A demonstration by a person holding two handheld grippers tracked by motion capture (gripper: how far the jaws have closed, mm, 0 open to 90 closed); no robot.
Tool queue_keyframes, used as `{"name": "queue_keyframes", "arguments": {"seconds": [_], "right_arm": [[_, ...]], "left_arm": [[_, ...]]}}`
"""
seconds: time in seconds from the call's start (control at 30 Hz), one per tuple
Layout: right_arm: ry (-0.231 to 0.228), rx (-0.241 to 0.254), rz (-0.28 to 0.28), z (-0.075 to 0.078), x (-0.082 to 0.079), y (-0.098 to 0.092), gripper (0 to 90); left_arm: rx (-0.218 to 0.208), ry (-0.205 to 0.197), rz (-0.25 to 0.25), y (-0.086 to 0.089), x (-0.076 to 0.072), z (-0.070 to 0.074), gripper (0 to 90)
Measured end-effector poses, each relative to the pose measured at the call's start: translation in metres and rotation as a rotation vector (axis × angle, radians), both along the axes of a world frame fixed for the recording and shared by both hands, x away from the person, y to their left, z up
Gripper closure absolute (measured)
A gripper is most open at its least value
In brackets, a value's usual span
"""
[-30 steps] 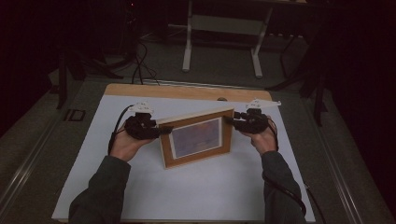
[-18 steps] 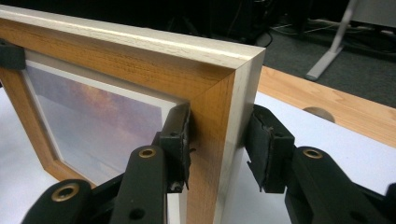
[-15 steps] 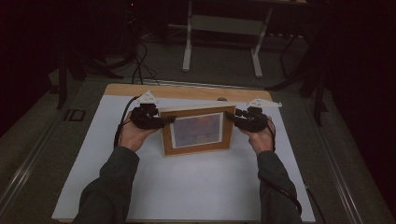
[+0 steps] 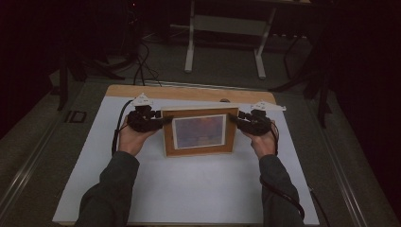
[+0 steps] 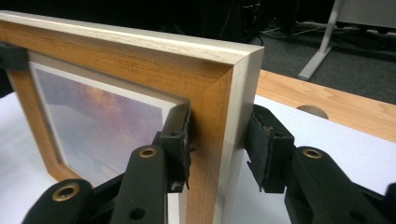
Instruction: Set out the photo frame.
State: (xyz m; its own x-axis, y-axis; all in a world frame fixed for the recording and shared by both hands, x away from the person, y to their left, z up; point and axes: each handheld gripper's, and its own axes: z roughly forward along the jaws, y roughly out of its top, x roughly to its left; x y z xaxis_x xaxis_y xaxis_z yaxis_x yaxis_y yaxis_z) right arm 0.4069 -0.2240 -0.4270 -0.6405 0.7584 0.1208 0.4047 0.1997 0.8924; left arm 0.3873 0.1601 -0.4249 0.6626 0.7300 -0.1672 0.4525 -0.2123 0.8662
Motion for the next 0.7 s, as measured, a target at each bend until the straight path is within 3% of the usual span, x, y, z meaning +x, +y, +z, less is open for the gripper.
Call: {"name": "queue_keyframes", "arguments": {"seconds": [0.1, 0.37, 0.7], "right_arm": [[0.015, -0.002, 0.002, 0.000, -0.002, 0.001, 61.7], [0.054, -0.010, 0.010, 0.004, -0.007, -0.002, 62.2], [0.083, -0.016, 0.018, 0.007, -0.014, -0.004, 62.4]], "left_arm": [[-0.031, 0.025, -0.003, 0.003, 0.003, -0.002, 61.2], [-0.063, 0.067, -0.017, 0.004, 0.004, -0.002, 61.9], [-0.067, 0.120, -0.049, 0.006, 0.002, 0.001, 62.9]]}}
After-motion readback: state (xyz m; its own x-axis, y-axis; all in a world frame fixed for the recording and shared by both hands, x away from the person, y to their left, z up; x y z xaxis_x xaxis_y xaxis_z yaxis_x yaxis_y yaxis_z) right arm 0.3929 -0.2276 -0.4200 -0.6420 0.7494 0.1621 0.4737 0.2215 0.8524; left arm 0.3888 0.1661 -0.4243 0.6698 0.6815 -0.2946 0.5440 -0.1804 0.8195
